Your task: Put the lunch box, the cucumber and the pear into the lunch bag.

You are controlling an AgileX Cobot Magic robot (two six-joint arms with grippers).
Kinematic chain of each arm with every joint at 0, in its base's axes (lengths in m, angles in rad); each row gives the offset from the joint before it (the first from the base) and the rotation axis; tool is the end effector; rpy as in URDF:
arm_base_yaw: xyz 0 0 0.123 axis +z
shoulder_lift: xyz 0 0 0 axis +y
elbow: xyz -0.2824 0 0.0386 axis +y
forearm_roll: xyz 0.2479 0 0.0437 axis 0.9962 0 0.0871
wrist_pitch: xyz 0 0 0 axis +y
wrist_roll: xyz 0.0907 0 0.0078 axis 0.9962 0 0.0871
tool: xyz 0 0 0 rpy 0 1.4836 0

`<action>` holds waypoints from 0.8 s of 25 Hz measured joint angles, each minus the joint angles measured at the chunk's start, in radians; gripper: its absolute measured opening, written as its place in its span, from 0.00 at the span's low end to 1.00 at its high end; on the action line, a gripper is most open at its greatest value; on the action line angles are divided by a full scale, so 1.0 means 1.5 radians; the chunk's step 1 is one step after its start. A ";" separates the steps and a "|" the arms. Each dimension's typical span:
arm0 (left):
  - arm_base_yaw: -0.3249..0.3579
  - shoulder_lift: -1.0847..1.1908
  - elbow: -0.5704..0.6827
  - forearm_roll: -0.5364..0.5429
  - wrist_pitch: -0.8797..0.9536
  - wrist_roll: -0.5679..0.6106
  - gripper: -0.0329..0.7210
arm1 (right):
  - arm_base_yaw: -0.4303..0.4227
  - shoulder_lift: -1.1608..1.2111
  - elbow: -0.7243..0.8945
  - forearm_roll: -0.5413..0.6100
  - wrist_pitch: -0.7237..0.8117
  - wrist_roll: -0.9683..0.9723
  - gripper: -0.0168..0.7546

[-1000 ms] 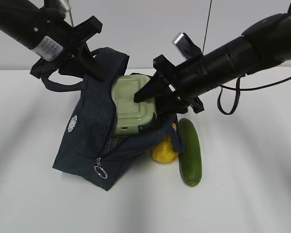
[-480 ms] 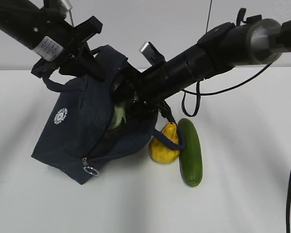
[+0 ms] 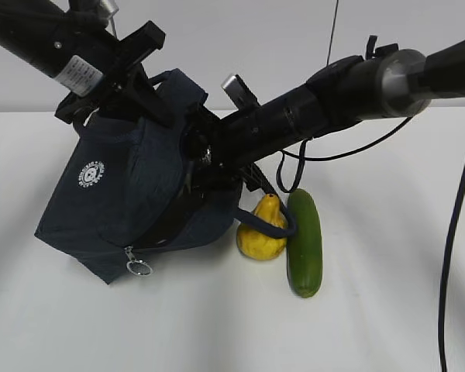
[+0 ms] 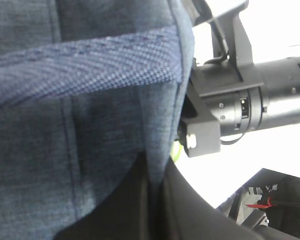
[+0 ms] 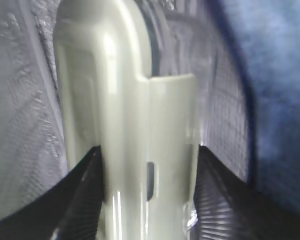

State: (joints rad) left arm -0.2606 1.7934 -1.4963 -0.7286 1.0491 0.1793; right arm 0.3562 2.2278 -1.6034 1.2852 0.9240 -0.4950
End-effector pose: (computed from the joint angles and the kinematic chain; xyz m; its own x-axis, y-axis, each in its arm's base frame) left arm 0.3554 -0.1492 0.2921 -0.9536 0.0541 -0.2962 0.2320 0.7592 -0.6081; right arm 0.4127 0.2280 0.1679 -0.9865 0.0331 -0.1606 -0.1212 0.5125 0.8501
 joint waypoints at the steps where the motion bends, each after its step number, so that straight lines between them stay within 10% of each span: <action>1: 0.000 0.001 0.000 0.000 0.000 0.000 0.05 | 0.000 0.004 0.000 0.012 0.000 -0.003 0.50; 20: 0.002 0.015 0.000 -0.014 0.008 0.002 0.05 | -0.033 0.055 -0.016 0.120 0.159 -0.075 0.71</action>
State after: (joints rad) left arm -0.2573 1.8153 -1.4963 -0.7494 1.0615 0.1817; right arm 0.3066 2.3107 -1.6278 1.4659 1.1628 -0.6078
